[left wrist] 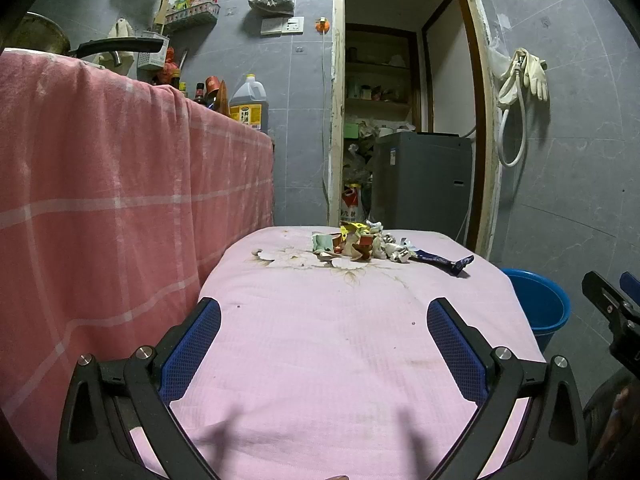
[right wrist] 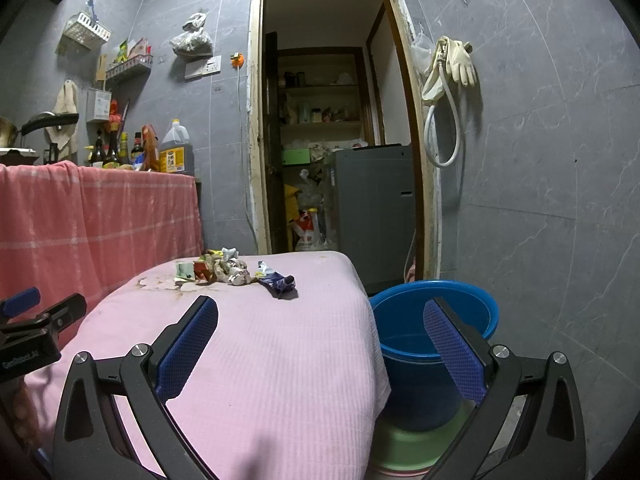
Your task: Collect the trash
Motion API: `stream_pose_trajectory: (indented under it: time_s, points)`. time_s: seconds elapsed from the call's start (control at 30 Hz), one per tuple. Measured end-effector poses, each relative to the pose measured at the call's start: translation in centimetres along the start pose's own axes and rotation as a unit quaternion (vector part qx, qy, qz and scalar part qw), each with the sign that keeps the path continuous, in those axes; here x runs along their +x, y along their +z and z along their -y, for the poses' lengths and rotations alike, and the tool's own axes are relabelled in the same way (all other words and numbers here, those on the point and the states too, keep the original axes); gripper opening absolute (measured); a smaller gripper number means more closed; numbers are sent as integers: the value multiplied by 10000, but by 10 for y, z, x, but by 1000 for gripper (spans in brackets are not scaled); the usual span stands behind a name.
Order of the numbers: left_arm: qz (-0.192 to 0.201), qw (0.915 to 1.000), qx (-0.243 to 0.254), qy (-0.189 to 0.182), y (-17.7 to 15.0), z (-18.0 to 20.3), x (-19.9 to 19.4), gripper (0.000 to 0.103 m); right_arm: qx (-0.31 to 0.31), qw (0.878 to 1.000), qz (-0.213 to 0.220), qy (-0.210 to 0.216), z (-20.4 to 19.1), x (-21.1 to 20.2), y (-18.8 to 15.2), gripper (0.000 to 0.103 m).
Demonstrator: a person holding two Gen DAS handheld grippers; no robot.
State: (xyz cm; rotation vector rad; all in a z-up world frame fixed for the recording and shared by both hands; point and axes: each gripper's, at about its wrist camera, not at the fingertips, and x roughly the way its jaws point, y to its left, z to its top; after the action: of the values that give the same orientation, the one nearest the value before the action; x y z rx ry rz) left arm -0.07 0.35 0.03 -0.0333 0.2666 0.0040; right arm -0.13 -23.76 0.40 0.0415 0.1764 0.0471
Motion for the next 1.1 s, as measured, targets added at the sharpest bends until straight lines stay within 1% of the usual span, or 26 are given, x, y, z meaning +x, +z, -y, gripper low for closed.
stream_pose_trajectory:
  time_s: [0.33, 1.1]
  points:
    - [2, 10000, 10, -2, 0, -5, -3, 101, 8, 10000, 4, -1, 0, 0, 0, 103]
    - [-15, 10000, 3, 4, -1, -5, -1, 101, 17, 10000, 2, 1, 0, 0, 0, 103]
